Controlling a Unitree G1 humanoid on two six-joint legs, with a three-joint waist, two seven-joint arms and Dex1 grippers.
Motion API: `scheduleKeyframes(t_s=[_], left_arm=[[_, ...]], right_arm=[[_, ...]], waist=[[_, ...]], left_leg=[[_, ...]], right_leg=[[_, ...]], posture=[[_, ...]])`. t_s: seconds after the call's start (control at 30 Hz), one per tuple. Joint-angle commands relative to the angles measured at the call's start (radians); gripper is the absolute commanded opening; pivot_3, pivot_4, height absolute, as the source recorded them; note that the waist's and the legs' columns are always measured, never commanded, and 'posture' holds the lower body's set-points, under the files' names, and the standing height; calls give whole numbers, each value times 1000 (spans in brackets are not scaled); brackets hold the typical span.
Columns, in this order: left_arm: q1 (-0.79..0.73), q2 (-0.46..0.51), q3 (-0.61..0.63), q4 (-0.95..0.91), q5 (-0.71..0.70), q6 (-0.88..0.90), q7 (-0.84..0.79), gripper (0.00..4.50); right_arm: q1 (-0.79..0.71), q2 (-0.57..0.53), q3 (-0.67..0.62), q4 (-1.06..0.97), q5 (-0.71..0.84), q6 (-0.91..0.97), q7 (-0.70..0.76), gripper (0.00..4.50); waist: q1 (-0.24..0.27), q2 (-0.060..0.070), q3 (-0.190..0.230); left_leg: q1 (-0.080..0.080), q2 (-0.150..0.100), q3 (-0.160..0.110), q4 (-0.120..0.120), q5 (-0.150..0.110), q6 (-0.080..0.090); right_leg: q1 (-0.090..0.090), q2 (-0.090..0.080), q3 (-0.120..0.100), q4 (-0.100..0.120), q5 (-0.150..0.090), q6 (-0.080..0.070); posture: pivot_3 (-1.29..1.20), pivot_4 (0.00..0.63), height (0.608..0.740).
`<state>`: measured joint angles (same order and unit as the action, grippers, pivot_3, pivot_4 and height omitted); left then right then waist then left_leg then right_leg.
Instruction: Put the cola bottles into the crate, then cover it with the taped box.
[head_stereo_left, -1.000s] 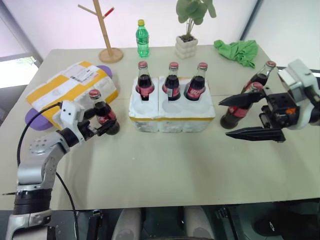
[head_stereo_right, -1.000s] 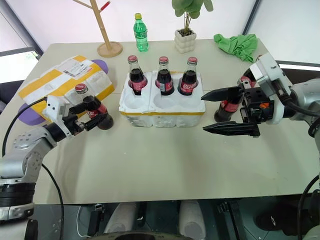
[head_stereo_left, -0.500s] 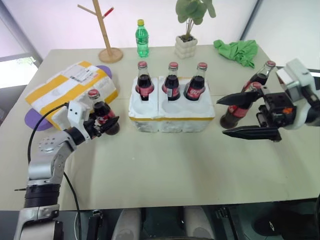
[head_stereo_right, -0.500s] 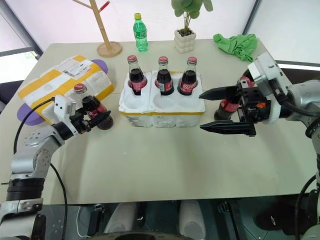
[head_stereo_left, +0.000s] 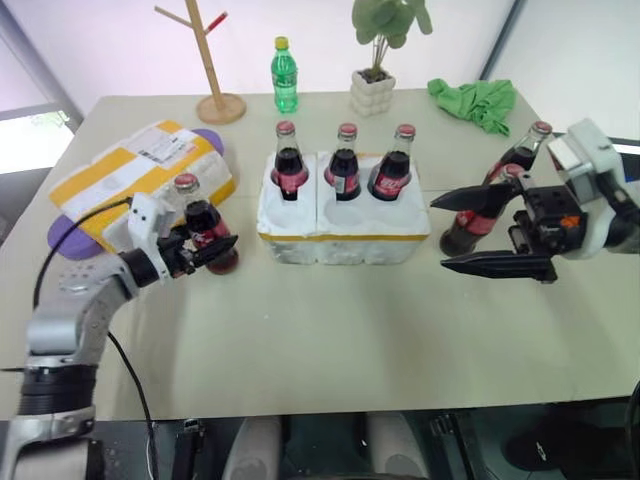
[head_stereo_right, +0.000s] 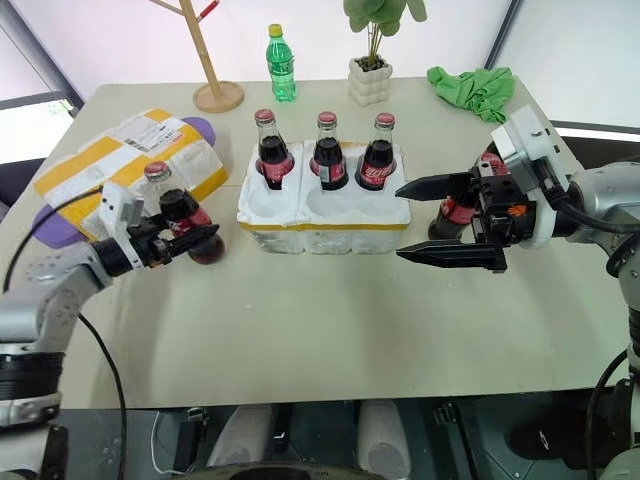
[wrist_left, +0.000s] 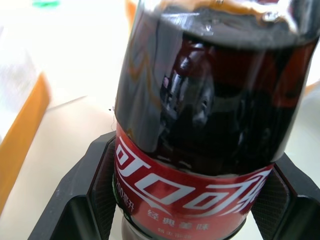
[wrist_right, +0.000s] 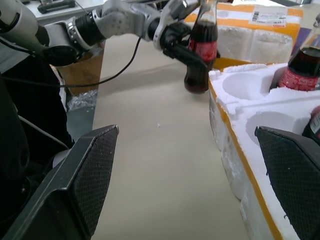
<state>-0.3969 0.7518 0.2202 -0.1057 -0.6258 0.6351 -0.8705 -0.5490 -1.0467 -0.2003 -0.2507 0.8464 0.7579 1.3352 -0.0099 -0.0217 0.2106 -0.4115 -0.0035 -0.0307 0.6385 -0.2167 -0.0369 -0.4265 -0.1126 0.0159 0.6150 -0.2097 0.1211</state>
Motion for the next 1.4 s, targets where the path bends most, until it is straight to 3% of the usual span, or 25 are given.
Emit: scheduleKeyframes(t_s=[0.03,0.2,0.37,0.57,1.23,1.33,1.4], left_arm=[[-129,60,71,-78,-115,67,-39,2839],[-320,45,24,-38,-164,144,-34,2839],[-467,-51,-112,77,-74,90,-66,2839],[-498,-109,-212,210,36,-9,-140,2839],[-457,-262,-281,402,236,-182,-158,2839],[-438,-256,-301,418,275,-212,-171,4282],[-424,-255,-304,416,285,-216,-180,4465]], right_arm=[[2,-5,-17,-20,6,-10,-1,4500],[23,0,-26,-22,6,-12,-10,4500],[39,8,-36,-33,13,-11,-30,4500],[80,7,-65,-65,30,-5,-61,4500],[126,22,-92,-97,53,-15,-109,4500],[125,22,-93,-97,52,-15,-111,4500],[126,23,-94,-97,52,-16,-113,4500]], waist=[[-1,0,0],[-3,-1,0],[-2,-1,0],[-10,-1,1],[2,-1,1],[0,-1,1],[0,-1,1]], left_leg=[[0,0,0,0,0,0],[0,0,0,0,0,1],[0,0,0,3,0,1],[-1,0,0,3,-1,2],[-6,0,-1,9,-3,5],[-7,0,-1,10,-3,5],[-7,0,-1,10,-3,5]], right_leg=[[0,0,0,0,0,0],[0,0,0,-1,1,2],[1,1,0,0,2,4],[1,1,1,0,2,4],[0,1,0,-1,4,7],[0,1,0,-1,4,7],[0,1,0,-1,4,7]], posture=[[0,150,740],[0,150,740],[0,150,740],[0,150,740],[0,150,740],[0,150,740],[0,150,740]])
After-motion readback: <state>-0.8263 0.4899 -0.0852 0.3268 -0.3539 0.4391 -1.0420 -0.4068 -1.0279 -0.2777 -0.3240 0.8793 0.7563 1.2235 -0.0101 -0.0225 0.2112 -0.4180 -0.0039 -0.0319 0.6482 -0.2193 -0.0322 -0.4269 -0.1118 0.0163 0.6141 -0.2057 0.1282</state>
